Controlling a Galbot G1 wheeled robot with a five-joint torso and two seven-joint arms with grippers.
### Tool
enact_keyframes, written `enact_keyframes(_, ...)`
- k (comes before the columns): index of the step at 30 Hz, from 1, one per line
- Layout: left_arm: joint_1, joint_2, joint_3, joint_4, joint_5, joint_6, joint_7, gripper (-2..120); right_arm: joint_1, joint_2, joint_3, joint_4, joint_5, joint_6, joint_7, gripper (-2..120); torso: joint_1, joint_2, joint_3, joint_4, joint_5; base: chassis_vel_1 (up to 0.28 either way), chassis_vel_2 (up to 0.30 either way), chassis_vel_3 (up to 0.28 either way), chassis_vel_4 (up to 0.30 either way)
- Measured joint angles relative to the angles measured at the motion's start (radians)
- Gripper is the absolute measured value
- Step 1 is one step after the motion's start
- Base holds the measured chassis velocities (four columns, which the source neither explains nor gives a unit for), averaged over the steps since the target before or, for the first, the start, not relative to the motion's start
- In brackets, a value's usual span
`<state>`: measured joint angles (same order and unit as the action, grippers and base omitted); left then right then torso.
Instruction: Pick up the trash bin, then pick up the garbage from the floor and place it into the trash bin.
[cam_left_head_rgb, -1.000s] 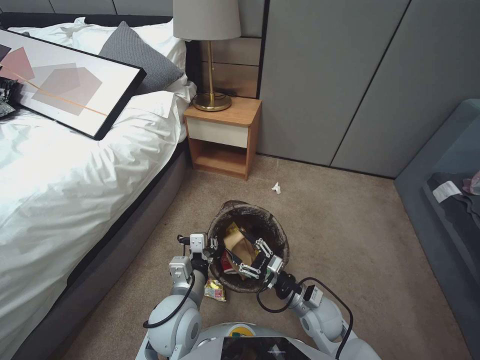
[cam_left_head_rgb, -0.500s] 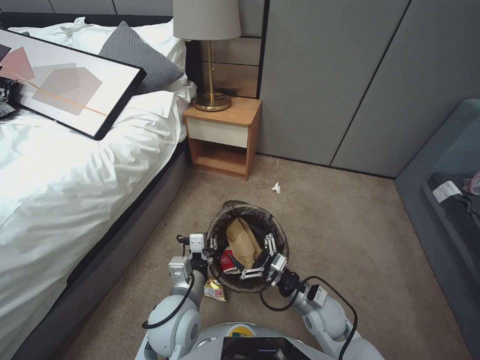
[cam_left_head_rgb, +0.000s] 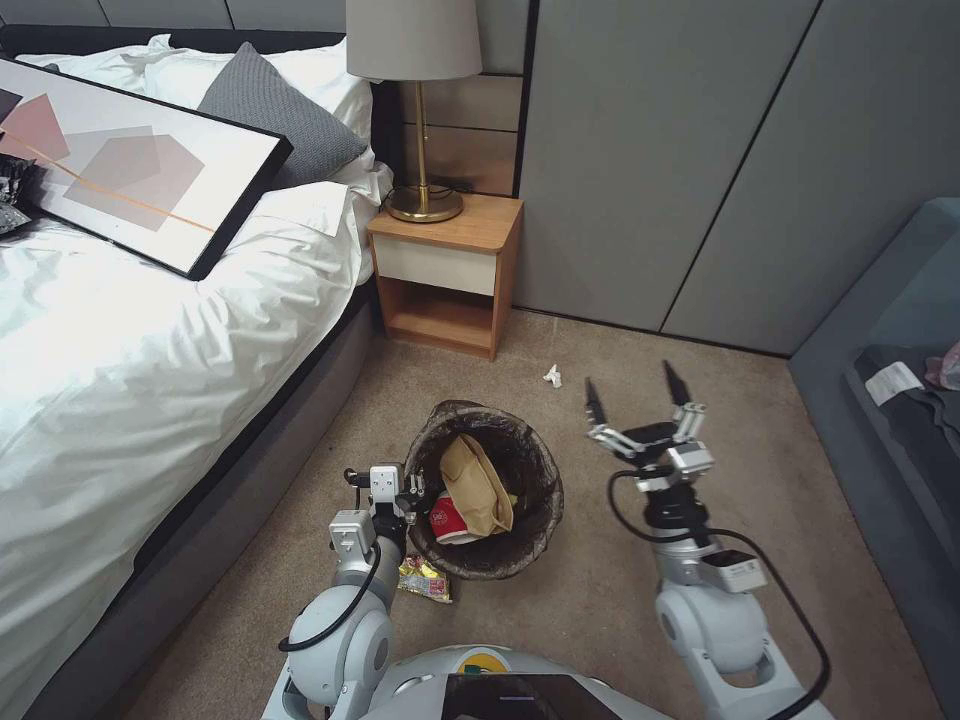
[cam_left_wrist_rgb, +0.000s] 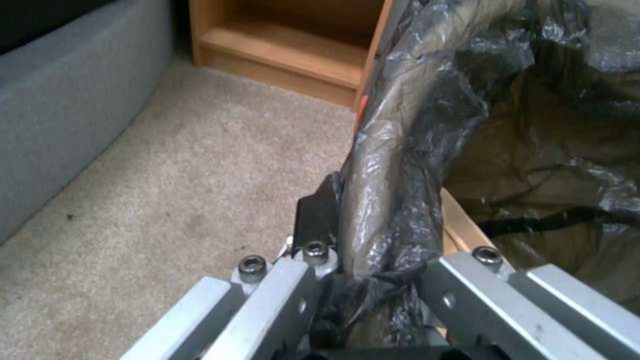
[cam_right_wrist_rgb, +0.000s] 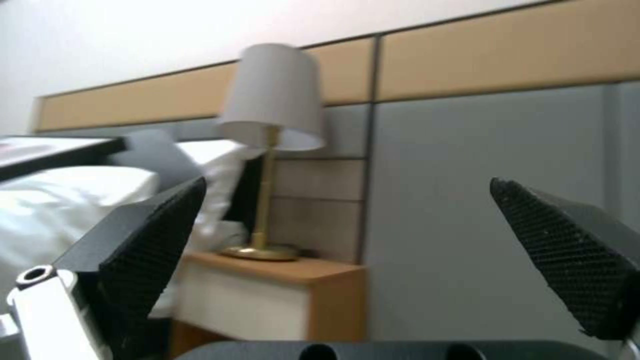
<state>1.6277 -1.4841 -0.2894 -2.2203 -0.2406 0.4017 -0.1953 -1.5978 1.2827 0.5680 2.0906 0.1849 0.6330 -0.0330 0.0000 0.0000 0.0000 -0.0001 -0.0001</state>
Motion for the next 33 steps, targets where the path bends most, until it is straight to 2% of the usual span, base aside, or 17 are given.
enact_keyframes(4,0.005,-0.003,-0.007,-0.008,0.002,-0.001,-0.001,3,-0.021,0.020,0.082,-0.089,0.017,0.056,-0.001,100,0.000,0.000,0.000,-0.0001,0.0003,0.000,0.000,0.000,0.000)
enact_keyframes(11,0.011,-0.012,-0.010,-0.013,0.010,-0.002,-0.001,3,-0.024,0.037,0.119,-0.187,0.041,0.102,-0.015,100,0.000,0.000,0.000,0.0000,0.0003,0.000,0.000,0.000,0.000)
enact_keyframes(33,0.018,-0.015,-0.013,-0.018,0.012,-0.006,-0.001,3,0.011,0.039,0.143,-0.224,0.098,0.096,-0.048,100,0.000,0.000,0.000,0.0000,0.0000,-0.016,0.016,0.017,-0.014)
